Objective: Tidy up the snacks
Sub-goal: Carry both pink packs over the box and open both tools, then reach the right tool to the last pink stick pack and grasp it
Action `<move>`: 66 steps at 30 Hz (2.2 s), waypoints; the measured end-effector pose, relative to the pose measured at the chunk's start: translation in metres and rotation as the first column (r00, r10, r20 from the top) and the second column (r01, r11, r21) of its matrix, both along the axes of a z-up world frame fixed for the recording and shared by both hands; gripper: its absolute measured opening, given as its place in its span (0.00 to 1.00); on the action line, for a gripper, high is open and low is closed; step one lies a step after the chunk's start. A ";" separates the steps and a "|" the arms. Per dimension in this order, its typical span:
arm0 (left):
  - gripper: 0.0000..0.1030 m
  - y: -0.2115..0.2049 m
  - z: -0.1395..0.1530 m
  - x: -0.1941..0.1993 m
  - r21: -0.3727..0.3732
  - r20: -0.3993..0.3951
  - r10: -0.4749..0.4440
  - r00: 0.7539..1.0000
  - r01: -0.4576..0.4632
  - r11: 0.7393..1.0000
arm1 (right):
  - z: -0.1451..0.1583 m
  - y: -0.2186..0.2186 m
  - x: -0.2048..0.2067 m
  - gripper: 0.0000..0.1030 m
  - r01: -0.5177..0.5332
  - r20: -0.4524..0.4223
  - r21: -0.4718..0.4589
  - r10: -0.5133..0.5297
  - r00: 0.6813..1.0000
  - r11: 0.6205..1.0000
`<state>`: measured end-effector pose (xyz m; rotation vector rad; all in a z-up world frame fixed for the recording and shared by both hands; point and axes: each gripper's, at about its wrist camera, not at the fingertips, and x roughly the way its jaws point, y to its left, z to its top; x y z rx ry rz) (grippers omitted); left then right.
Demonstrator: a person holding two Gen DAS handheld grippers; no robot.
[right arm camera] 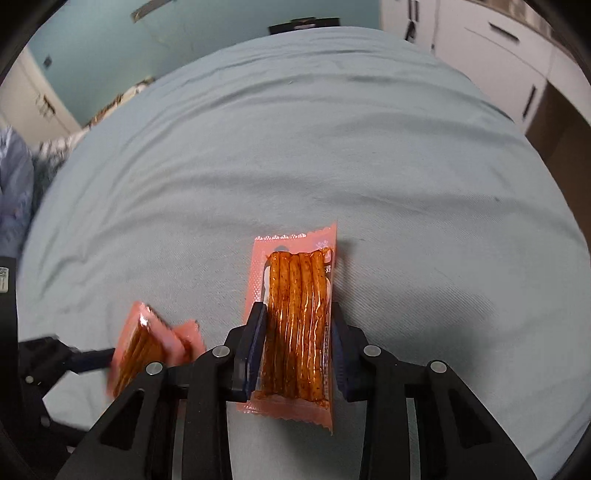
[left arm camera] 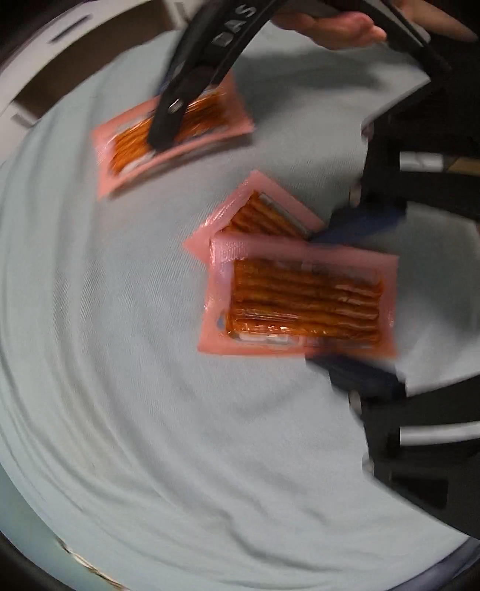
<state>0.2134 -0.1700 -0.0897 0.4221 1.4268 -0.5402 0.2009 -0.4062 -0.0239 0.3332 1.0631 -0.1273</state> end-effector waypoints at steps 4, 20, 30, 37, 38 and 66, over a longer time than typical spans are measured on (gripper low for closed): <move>0.05 0.035 0.030 0.000 -0.023 0.025 0.130 0.991 -0.130 0.991 | 0.013 -0.013 -0.026 0.30 0.036 0.021 0.085 -0.038 0.999 0.996; 0.05 0.161 0.158 -0.192 -0.472 -0.048 0.205 0.978 -0.203 0.858 | 0.064 0.008 -0.155 0.30 -0.138 0.058 0.298 0.126 0.990 0.945; 0.32 0.136 0.056 -0.234 -0.318 -0.125 0.160 0.979 -0.192 0.928 | 0.072 0.045 -0.194 0.30 -0.314 0.141 0.328 0.283 0.949 0.891; 0.81 0.186 0.114 -0.221 -0.465 0.105 0.304 0.947 -0.224 0.857 | 0.049 0.044 -0.194 0.39 -0.382 0.137 0.465 0.362 0.922 0.798; 0.81 0.194 0.117 -0.220 -0.452 0.123 0.334 0.935 -0.246 0.858 | 0.044 0.043 -0.190 0.45 -0.369 0.107 0.469 0.363 0.926 0.802; 0.81 0.219 0.066 -0.165 -0.218 0.061 0.417 0.907 -0.396 0.892 | -0.042 0.027 0.050 0.69 -0.434 -0.006 -0.242 0.446 0.895 0.868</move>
